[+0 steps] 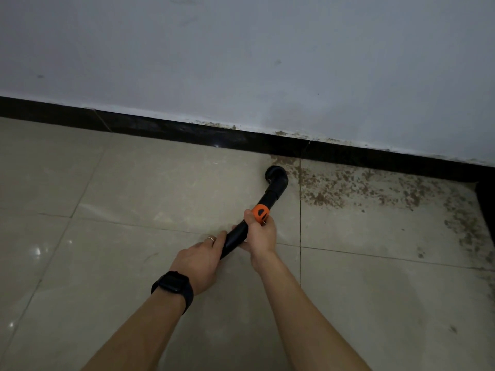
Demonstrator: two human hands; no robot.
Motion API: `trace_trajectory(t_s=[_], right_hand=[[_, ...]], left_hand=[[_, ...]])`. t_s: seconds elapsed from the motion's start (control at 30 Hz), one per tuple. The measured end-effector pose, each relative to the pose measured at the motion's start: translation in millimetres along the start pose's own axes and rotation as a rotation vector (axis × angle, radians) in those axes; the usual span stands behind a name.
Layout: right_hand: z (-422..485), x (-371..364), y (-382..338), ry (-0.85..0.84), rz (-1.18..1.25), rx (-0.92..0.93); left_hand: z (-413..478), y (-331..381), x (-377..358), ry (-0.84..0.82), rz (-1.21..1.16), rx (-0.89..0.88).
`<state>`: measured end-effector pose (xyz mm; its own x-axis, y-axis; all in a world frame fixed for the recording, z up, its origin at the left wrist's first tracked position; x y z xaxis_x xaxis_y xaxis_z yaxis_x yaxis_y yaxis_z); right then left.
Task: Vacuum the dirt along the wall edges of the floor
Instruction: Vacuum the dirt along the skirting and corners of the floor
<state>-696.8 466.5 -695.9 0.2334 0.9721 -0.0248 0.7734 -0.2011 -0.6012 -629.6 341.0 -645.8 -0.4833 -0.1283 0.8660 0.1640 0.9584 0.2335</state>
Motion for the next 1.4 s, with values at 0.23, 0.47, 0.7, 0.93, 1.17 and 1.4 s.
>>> trace_trajectory(t_s=[0.23, 0.47, 0.7, 0.93, 1.17, 1.4], right_hand=[[11, 6, -10, -0.036, 0.006, -0.012], [17, 6, -24, -0.042, -0.037, 0.020], [18, 1, -39, -0.072, -0.066, 0.042], [10, -8, -90, -0.218, -0.542, -0.095], [11, 11, -101, -0.326, -0.685, -0.075], [13, 37, -58, -0.235, -0.211, -0.063]], left_hand=[[8, 2, 6, -0.002, -0.022, 0.007], [18, 3, 7, 0.007, -0.044, 0.019], [29, 3, 9, 0.029, -0.061, 0.023], [33, -10, 17, 0.054, -0.167, 0.074], [38, 9, 31, 0.014, -0.127, 0.089], [36, 23, 19, 0.016, -0.105, 0.053]])
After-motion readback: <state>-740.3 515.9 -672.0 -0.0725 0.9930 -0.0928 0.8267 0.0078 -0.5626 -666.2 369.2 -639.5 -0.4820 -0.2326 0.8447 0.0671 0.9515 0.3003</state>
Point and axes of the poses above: each hand's wrist, its own z-axis towards the middle knuckle, its own x-axis out of the back of the hand, y = z × x, the point moved 1 cm from there along z, towards the middle knuckle, and after that the axes turned 9 degrees about -x, right-handed, at the moved point
